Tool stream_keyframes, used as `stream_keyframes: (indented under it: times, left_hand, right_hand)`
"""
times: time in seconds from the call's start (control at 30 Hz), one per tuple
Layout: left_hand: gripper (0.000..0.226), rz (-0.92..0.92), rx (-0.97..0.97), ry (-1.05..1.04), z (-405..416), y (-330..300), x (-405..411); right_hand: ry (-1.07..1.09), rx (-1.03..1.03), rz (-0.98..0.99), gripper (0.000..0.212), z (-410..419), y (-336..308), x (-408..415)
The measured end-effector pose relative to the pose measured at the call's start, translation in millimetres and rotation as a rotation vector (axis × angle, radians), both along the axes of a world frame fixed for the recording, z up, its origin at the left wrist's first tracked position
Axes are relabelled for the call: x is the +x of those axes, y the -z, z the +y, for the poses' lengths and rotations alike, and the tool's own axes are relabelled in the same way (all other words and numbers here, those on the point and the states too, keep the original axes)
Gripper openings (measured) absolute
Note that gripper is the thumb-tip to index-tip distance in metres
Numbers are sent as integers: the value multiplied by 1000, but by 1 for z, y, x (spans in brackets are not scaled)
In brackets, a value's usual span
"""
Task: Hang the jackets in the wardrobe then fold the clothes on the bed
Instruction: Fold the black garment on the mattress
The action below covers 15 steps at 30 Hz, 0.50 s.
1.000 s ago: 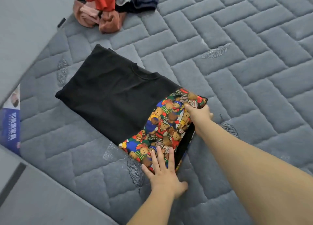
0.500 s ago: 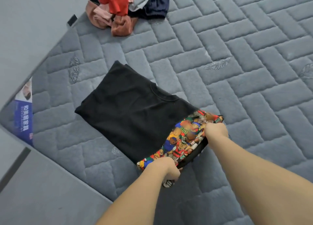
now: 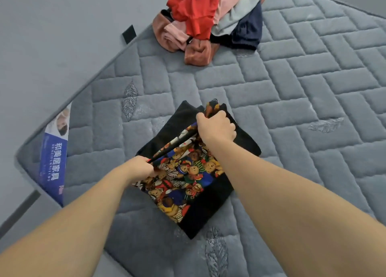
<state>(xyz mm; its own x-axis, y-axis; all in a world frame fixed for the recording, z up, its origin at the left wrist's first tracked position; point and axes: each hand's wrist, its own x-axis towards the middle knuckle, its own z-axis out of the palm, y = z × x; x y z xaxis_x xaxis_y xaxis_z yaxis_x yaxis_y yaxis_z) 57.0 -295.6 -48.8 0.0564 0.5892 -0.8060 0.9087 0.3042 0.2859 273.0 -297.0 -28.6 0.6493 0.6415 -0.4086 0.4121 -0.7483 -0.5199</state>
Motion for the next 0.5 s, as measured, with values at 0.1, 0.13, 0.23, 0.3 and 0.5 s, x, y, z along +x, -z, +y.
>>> stream_keyframes:
  times: [0.1,0.13,0.23,0.3,0.5]
  left_hand:
    - [18,86,87,-95,26,37,-19]
    - [19,121,120,-96,31,49,-21]
    - [14,127,246,-72,34,76,-27]
    - [12,54,323,-115,31,86,-30]
    - [11,-64,535,-101,23,87,-35]
  right_hand:
    - [-287,2,-163,43,39,29,-15]
    - [-347,23,-164,41,48,41,-16]
    - [-438,79,-148,63,67,71,-6]
    - [-543,65,-133,80,78,83,6]
    - [-1336,-73,-344,100,120,82,27]
